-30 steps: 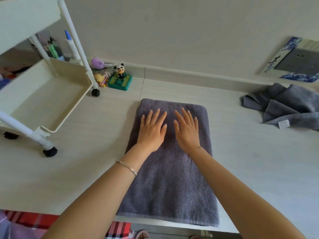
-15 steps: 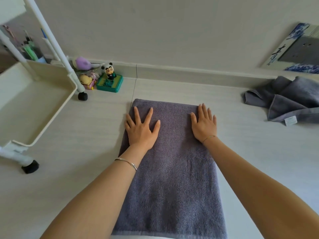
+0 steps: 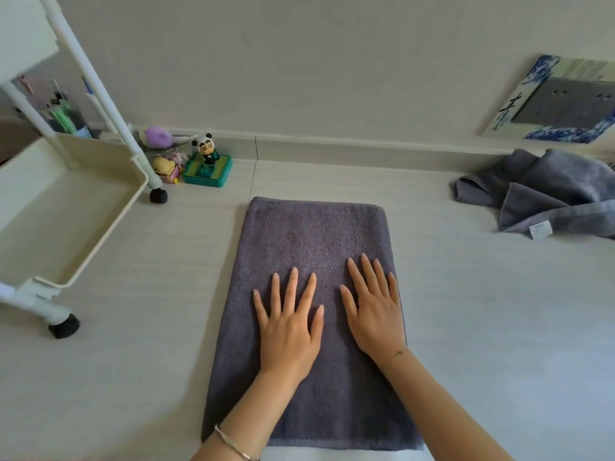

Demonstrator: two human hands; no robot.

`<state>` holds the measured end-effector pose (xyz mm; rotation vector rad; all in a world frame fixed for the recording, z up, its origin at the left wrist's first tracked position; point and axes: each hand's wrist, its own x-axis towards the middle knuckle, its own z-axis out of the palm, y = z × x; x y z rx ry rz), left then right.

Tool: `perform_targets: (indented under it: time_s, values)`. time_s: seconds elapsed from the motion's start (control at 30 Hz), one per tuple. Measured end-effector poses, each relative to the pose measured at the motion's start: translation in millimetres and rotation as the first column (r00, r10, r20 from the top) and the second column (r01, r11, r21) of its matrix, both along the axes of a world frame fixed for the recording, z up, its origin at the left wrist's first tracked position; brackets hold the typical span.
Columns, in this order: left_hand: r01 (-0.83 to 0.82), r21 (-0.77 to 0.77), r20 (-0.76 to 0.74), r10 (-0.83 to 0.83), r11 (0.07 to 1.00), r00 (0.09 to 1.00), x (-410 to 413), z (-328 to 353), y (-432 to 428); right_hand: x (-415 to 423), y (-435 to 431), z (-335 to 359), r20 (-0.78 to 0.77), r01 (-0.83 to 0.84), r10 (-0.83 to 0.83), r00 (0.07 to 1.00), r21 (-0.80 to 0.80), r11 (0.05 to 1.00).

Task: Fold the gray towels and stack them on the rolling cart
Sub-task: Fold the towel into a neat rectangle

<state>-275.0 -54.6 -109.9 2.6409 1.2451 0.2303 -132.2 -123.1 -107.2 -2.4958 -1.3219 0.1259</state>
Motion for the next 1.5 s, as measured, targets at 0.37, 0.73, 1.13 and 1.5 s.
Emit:
perform_targets:
  time_s: [0.37, 0.73, 1.13, 1.5]
  values:
    - [0.105, -0.115, -0.022, -0.108, 0.988, 0.994, 23, 20, 24, 20, 4, 18, -0.059, -0.020, 0.023, 0.998, 0.050, 0.999]
    - [0.256, 0.026, -0.083, -0.253, 0.966, 0.964, -65, 2, -7, -22, -81, 1, 0.038, -0.057, 0.058, 0.998, -0.016, 0.998]
    - [0.519, 0.026, -0.206, -0.504, 0.854, 0.839, -85, 18, -20, -36, -120, 21, 0.027, -0.416, 0.418, 0.908, -0.064, 0.907]
    - [0.647, 0.081, -0.311, -0.598, 0.758, 0.739, -71, 20, -20, -34, -127, 12, 0.054, -0.478, 0.484, 0.873, -0.100, 0.873]
